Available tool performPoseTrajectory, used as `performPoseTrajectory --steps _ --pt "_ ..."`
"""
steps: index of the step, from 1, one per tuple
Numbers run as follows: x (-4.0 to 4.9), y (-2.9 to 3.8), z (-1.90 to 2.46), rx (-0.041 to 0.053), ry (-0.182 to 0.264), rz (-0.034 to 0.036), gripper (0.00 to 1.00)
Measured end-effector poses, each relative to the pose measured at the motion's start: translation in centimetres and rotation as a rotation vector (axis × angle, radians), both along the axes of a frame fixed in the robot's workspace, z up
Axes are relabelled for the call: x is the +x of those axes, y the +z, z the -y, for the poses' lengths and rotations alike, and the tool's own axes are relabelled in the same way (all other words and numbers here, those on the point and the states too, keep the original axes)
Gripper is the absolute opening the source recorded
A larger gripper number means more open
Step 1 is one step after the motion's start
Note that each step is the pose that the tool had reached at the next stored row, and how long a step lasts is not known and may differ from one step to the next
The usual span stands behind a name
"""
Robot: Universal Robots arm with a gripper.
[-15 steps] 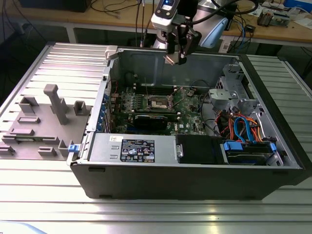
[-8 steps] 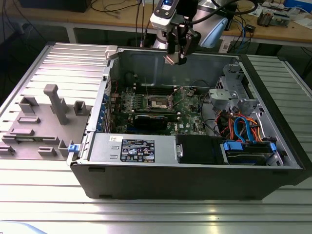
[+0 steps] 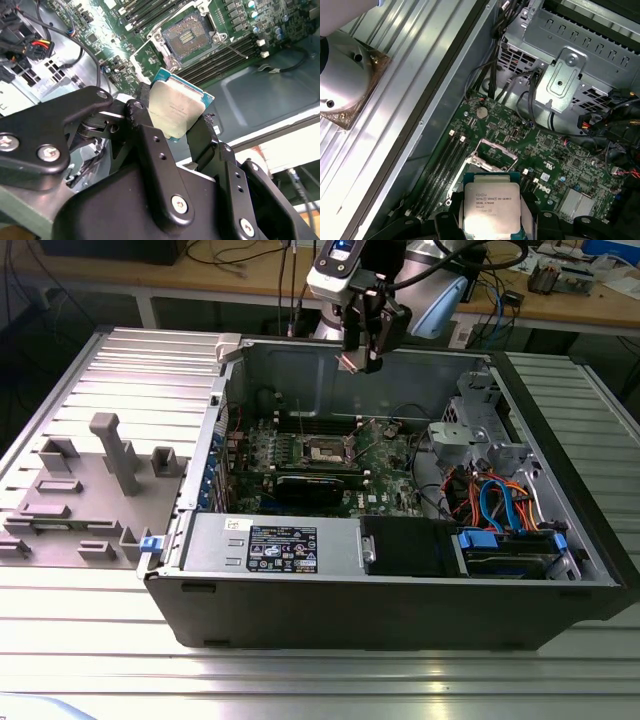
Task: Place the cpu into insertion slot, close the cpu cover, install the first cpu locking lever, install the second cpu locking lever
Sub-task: 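Place the cpu into insertion slot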
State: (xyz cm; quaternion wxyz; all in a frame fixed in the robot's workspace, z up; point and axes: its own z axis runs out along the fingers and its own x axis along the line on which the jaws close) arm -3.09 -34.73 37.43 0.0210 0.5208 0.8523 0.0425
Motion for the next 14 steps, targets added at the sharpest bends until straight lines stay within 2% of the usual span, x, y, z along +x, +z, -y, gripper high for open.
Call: performPoseTrajectory --steps 3,8,14 --pt "0.00 -0.08 0.00 -0.0001 -0.051 -0.0001 0.54" --pt "-0.13 -0.39 0.00 -0.0002 -0.067 -0.0023 0.54" --pt "-0.14 -0.42 0.00 -0.0003 -0.068 -0.0026 0.54"
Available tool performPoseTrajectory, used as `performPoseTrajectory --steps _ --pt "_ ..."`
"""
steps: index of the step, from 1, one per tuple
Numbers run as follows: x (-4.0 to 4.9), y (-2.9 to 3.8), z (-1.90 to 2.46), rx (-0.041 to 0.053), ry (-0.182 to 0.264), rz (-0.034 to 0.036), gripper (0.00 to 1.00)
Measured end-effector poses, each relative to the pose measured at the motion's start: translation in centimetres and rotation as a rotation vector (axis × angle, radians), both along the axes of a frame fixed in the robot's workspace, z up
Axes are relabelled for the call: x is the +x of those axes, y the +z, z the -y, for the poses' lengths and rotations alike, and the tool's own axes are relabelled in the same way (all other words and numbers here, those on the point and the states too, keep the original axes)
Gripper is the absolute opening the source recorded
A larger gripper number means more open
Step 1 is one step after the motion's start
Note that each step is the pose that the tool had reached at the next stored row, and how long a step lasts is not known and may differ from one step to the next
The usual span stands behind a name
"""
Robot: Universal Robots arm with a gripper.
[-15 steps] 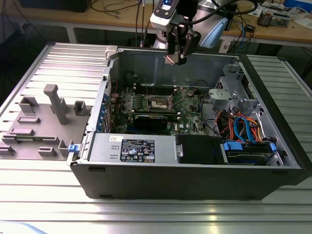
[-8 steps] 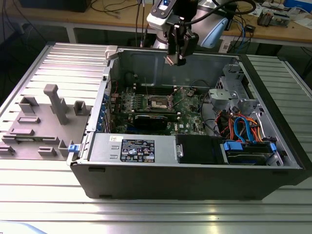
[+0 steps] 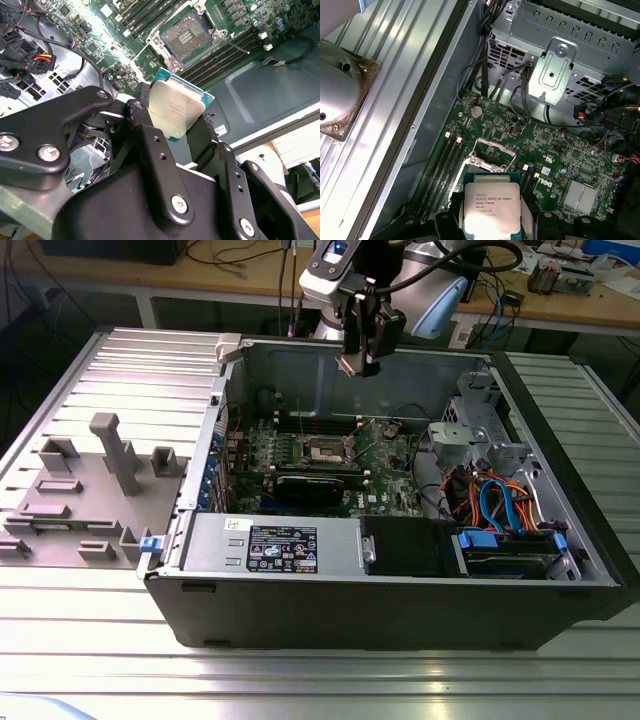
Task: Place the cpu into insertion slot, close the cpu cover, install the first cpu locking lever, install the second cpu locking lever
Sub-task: 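Place the cpu into insertion slot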
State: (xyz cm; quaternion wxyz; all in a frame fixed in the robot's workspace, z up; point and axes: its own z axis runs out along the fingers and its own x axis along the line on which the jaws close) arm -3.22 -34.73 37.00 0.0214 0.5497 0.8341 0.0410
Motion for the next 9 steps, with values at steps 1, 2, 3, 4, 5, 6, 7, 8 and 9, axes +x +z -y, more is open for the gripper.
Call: performPoseTrajectory --steps 1,2,3,4,5,6,7,8,9 --pt "0.00 0.00 0.00 0.0000 0.000 0.0000 0.54" --pt "0.00 -0.02 0.00 0.0001 0.000 0.0000 0.54" --pt "0.00 -0.08 0.00 0.0003 0.000 0.0001 0.54" --pt "0.00 -0.11 0.00 0.0000 0.000 0.0000 0.54" --pt "0.00 -0.16 0.00 0.0001 0.000 0.0000 0.54" --pt "-0.02 -0.20 0.00 0.0001 0.000 0.0001 0.54" --pt "-0.02 -0.24 0.00 0.0001 0.000 0.0000 0.54" --pt "-0.02 -0.30 0.00 0.0001 0.000 0.0000 0.54" --pt "-0.02 -0.35 0.00 0.0001 0.000 0.0000 0.54"
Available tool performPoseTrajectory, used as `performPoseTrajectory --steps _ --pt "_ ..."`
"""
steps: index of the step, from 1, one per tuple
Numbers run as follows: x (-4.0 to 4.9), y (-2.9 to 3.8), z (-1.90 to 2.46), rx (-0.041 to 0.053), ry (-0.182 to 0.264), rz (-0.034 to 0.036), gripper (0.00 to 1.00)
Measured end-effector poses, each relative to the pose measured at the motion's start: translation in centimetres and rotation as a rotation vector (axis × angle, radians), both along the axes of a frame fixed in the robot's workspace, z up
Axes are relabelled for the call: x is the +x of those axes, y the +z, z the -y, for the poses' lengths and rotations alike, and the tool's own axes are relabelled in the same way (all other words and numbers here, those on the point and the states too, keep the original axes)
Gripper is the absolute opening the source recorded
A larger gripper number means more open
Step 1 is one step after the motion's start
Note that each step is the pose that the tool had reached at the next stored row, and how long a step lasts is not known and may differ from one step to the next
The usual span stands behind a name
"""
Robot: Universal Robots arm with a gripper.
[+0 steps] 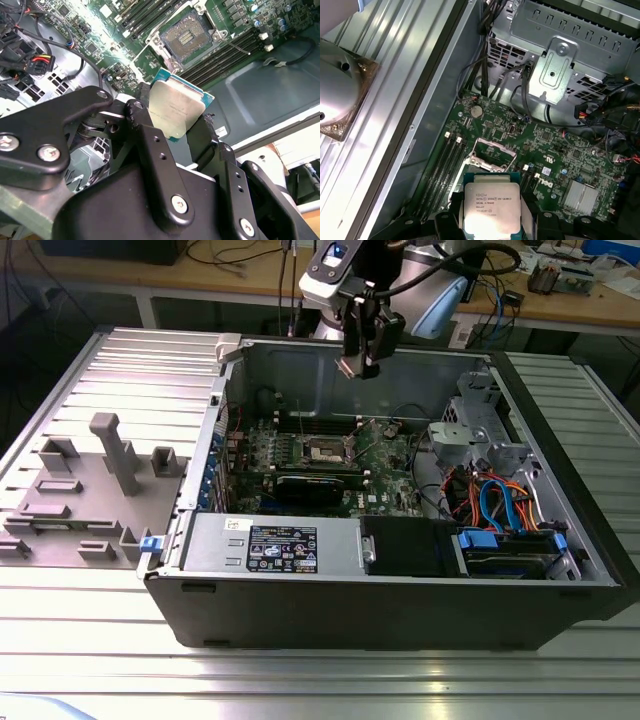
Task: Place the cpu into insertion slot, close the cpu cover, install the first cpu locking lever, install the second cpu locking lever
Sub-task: 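Place the cpu into insertion slot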
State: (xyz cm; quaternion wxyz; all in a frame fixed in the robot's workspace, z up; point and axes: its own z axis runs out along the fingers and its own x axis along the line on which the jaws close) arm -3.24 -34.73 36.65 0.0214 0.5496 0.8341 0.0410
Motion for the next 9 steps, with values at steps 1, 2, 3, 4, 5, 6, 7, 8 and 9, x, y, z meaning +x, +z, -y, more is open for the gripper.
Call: performPoseTrajectory --steps 1,2,3,4,5,6,7,8,9 --pt "0.00 -0.07 0.00 0.0000 0.000 0.0000 0.54" --pt "0.00 -0.14 0.00 -0.0001 0.000 0.0000 0.54" --pt "0.00 -0.16 0.00 -0.0001 0.000 -0.0001 0.54" --pt "0.00 -0.20 0.00 -0.0001 0.000 -0.0001 0.54" --pt "0.00 -0.23 0.00 0.0000 0.000 0.0000 0.54" --pt "0.00 -0.25 0.00 -0.0001 0.000 0.0000 0.54" --pt "0.00 -0.30 0.00 0.0001 0.000 0.0000 0.54" --pt "0.00 -0.33 0.00 0.0000 0.000 0.0000 0.54" --pt "0.00 -0.35 0.00 -0.0001 0.000 -0.0001 0.54"
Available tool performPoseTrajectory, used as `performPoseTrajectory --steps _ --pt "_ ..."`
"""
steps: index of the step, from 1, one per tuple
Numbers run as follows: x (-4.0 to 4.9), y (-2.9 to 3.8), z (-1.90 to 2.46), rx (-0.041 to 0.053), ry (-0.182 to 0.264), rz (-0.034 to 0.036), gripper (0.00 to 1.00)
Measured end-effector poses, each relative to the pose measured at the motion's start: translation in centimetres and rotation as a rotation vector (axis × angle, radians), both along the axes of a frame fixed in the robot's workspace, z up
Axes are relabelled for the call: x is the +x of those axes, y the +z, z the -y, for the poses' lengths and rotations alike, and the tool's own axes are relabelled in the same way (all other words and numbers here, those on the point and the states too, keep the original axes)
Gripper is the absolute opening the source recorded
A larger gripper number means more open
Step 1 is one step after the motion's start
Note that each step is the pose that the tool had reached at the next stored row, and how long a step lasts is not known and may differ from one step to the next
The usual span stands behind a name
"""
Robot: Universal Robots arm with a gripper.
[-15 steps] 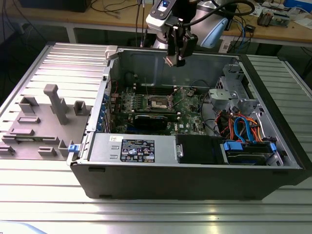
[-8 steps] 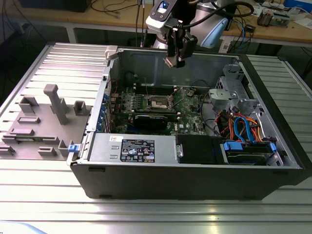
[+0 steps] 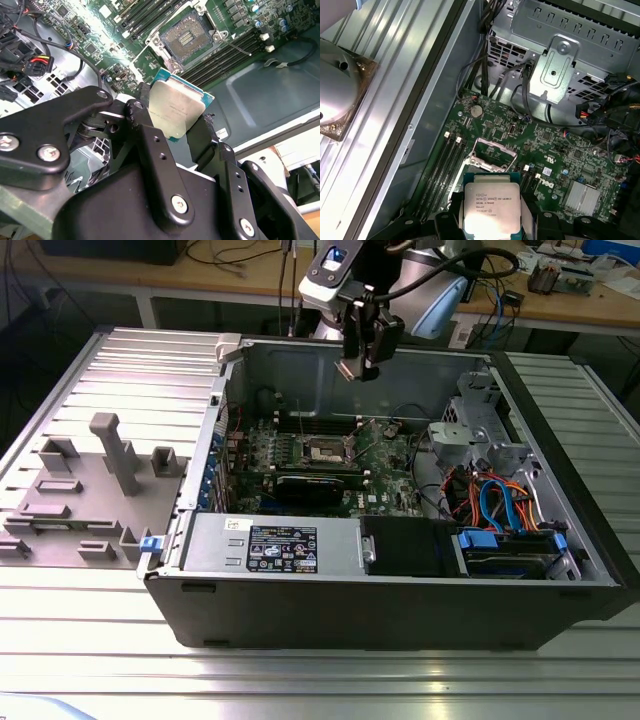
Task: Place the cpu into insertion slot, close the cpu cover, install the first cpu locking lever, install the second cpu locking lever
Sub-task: 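Place the cpu into insertion slot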
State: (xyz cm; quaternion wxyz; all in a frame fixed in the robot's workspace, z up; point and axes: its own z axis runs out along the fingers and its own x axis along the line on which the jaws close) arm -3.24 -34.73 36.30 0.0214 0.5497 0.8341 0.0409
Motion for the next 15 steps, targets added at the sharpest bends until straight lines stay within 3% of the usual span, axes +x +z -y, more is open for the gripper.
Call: performPoseTrajectory --steps 15 --pt "0.00 -0.59 0.00 0.0001 0.000 -0.0023 0.54"
